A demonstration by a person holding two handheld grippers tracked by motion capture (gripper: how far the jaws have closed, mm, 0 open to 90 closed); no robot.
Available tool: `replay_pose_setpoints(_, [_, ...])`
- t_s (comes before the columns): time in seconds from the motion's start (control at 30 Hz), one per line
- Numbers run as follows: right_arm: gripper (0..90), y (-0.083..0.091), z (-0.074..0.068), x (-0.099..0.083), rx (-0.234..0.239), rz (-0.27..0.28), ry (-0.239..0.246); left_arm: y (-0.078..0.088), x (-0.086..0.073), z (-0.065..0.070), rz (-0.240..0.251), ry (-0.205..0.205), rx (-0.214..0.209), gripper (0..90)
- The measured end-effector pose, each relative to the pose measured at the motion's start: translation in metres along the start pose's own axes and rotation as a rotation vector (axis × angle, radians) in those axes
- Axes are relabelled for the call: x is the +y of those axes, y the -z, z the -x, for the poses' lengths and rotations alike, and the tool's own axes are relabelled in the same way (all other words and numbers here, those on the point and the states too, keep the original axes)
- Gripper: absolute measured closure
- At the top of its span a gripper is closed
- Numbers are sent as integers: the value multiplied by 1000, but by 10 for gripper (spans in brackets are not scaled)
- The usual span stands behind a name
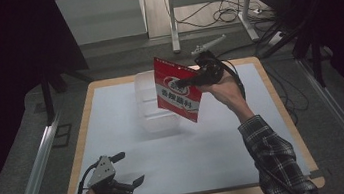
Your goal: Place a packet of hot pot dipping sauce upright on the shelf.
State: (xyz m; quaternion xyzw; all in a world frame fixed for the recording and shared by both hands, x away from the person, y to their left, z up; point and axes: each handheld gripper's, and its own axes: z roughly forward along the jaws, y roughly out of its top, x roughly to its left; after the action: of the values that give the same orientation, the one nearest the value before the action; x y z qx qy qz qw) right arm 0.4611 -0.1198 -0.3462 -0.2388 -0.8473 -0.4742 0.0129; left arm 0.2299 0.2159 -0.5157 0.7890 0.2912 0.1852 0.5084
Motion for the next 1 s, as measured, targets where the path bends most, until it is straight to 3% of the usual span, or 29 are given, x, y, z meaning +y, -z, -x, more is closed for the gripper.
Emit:
replay_pose_setpoints(0.33, [875, -28, 0, 17, 24, -19, 22, 0, 0, 0, -3, -2, -3, 0])
replay_pose_setpoints(0.67, [875, -58, -13, 39, 49, -38, 65, 0, 0, 0, -5, -1, -6, 0])
replay_pose_setpoints(0.8, [874, -65, -17, 42, 47, -44, 76, 0, 0, 0, -4, -1, -7, 0])
replay_pose_setpoints(1.0, [874, -75, -11, 36, 52, -64, 59, 0, 0, 1, -4, -2, -10, 0])
